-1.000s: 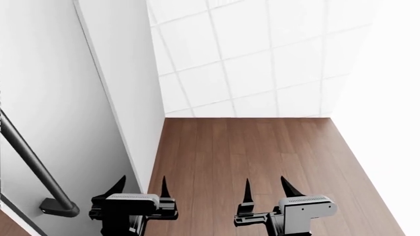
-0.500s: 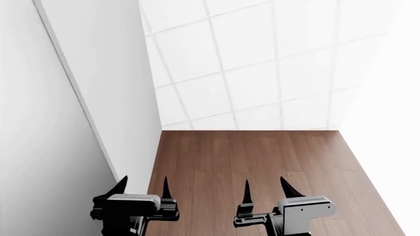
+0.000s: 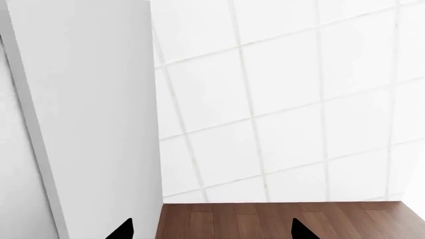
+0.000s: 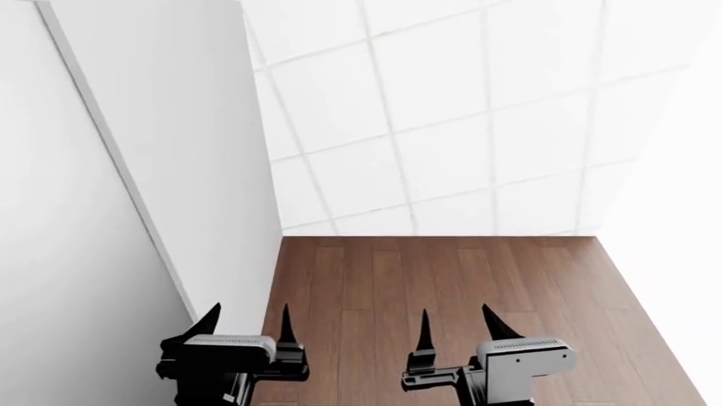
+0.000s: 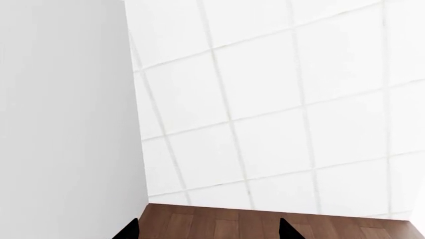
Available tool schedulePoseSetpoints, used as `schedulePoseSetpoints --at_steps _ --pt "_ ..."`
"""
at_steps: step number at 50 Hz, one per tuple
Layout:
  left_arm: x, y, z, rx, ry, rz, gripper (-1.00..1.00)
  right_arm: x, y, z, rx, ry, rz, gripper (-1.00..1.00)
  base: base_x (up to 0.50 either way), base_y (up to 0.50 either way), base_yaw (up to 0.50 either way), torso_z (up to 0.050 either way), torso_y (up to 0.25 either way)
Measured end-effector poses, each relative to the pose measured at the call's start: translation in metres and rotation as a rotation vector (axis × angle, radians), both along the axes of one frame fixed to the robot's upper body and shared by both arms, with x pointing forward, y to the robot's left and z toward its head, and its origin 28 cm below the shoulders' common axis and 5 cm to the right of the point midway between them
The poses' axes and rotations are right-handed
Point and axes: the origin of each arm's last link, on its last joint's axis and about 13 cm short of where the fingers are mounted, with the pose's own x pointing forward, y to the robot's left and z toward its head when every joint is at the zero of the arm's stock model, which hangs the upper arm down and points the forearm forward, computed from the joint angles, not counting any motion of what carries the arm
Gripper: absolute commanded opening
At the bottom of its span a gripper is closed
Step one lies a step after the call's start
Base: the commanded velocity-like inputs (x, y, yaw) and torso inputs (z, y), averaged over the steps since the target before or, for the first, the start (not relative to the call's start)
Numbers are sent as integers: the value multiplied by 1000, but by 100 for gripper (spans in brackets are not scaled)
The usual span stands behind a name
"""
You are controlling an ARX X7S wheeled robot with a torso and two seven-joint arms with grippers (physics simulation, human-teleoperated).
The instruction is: Close the fridge door
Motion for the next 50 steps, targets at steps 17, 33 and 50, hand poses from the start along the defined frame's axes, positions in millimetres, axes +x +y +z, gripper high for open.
schedulePoseSetpoints --at_steps 17,33,50 --pt "0 1 0 -1 2 -1 100 0 1 0 -1 2 2 100 0 275 0 0 0" --pt "-6 9 52 -99 -73 104 100 -2 1 4 28 8 1 100 0 0 0 0 0" --pt "-9 37 86 -251 -87 423 100 -3 1 8 55 18 10 100 0 0 0 0 0"
